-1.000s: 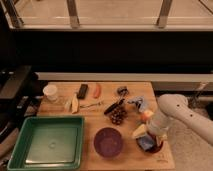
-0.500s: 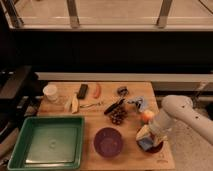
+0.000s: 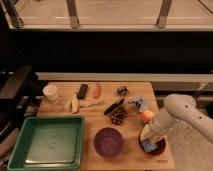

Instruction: Place sponge in paper cup

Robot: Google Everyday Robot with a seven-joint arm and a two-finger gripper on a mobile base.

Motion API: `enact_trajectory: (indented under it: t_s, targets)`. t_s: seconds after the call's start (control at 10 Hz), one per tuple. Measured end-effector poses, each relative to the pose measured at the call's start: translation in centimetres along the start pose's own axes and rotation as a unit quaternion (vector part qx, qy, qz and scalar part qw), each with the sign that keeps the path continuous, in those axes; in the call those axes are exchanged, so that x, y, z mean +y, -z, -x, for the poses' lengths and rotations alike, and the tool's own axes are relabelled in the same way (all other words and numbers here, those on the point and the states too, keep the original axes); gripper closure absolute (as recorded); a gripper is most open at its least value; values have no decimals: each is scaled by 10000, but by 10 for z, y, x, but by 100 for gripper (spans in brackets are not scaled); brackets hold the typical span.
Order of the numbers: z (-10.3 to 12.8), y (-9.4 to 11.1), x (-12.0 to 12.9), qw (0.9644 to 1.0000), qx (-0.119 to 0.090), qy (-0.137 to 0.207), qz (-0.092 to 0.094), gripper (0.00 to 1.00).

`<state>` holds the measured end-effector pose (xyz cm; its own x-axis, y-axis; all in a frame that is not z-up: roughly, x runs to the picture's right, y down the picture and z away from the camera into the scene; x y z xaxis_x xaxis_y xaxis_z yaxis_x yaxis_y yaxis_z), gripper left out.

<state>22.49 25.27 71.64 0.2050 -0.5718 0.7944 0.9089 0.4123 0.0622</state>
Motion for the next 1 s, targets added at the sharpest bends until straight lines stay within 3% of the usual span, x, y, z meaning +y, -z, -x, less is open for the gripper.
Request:
enact_trajectory:
  t_s: [0.4,0.8,1.0]
  targets:
    - [1,50,0,9981,468,-71,-399,100]
    - [1,83,5,9951,827,-163,-517,100]
    - [2,125,5,9918,1132,-193,-567,100]
